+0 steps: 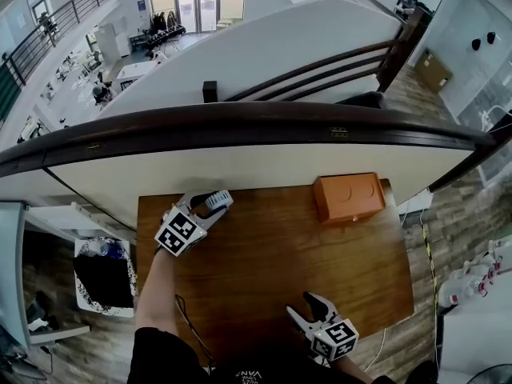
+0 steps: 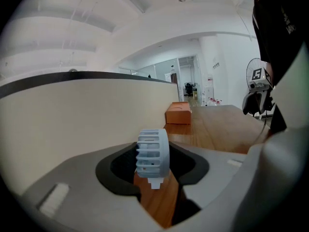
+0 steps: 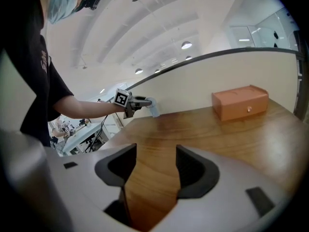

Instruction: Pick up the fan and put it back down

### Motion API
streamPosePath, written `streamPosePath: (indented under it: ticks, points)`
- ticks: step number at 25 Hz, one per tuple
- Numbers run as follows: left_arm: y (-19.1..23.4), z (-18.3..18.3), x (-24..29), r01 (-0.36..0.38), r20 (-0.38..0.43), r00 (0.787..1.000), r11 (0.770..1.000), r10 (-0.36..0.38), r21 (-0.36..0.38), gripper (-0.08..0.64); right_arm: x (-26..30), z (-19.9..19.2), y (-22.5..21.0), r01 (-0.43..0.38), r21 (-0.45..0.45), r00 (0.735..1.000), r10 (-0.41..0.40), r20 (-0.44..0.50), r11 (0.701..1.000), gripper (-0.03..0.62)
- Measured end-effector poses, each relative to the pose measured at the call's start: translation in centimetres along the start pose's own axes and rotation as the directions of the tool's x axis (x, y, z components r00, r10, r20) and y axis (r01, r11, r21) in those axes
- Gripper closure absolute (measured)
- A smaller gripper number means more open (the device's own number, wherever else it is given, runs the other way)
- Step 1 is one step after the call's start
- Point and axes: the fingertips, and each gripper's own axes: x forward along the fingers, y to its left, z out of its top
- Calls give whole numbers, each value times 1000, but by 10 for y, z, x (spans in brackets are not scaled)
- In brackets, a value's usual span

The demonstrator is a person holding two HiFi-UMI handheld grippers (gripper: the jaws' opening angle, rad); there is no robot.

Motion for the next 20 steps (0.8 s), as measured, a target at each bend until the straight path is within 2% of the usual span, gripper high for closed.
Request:
streamPosePath:
  ticks: [10, 16, 20]
  points:
    - [5, -28, 11, 13, -27, 1000, 999, -14, -39, 374, 15, 2, -1, -4, 14, 999, 4, -33, 1000, 365]
    - [18, -31, 9, -37, 18, 999, 990, 40, -137, 371, 17, 7, -8, 2, 21, 1000, -2, -18, 1000, 365]
    - [20, -27, 2, -57, 39, 997, 982, 65, -182, 293, 17, 3, -8, -17, 41, 1000, 18, -20, 999, 365]
